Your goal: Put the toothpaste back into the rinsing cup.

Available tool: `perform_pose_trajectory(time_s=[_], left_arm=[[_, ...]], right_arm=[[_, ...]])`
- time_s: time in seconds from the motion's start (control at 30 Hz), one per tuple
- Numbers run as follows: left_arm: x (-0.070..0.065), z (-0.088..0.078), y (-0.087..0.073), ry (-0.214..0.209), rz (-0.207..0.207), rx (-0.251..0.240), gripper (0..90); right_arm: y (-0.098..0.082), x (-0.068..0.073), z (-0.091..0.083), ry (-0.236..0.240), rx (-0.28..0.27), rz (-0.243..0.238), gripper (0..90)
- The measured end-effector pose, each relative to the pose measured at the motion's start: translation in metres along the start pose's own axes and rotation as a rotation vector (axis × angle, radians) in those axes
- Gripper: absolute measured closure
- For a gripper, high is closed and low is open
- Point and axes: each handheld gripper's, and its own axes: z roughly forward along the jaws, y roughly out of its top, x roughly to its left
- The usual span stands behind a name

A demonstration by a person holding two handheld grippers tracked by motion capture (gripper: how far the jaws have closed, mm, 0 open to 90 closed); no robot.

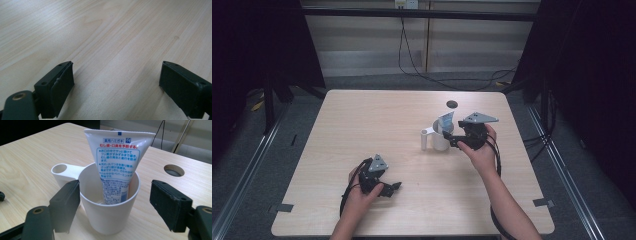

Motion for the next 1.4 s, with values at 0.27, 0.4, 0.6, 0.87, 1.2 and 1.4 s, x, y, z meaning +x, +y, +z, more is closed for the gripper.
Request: perform_pose_trajectory(time_s=[0.27,0.4,0.6,0.87,1.2,1.4], left_arm=[[0.0,0.0,0.0,0.002,0.0,-0.003,12.1],[0.0,0.0,0.0,0.001,-0.001,-0.003,12.0],[0.0,0.0,0.0,-0.002,-0.001,-0.002,12.0],[0.0,0.0,0.0,-0.002,-0.001,0.001,12.0],[0.0,0.0,0.0,-0.002,0.0,0.0,12.0],[0.0,0.0,0.0,-0.002,-0.001,0.001,12.0]], right_arm=[[-0.006,0.0,-0.008,0.012,0.006,-0.009,23.8],[-0.008,0.0,-0.012,0.02,0.006,-0.004,23.8],[-0.011,-0.002,-0.02,0.022,0.005,-0.008,23.7],[-0.021,-0.007,-0.028,0.034,0.017,0.001,23.0],[-0.034,-0.01,-0.033,0.033,0.026,0.002,23.0],[-0.041,-0.012,-0.039,0.043,0.032,-0.003,23.0]])
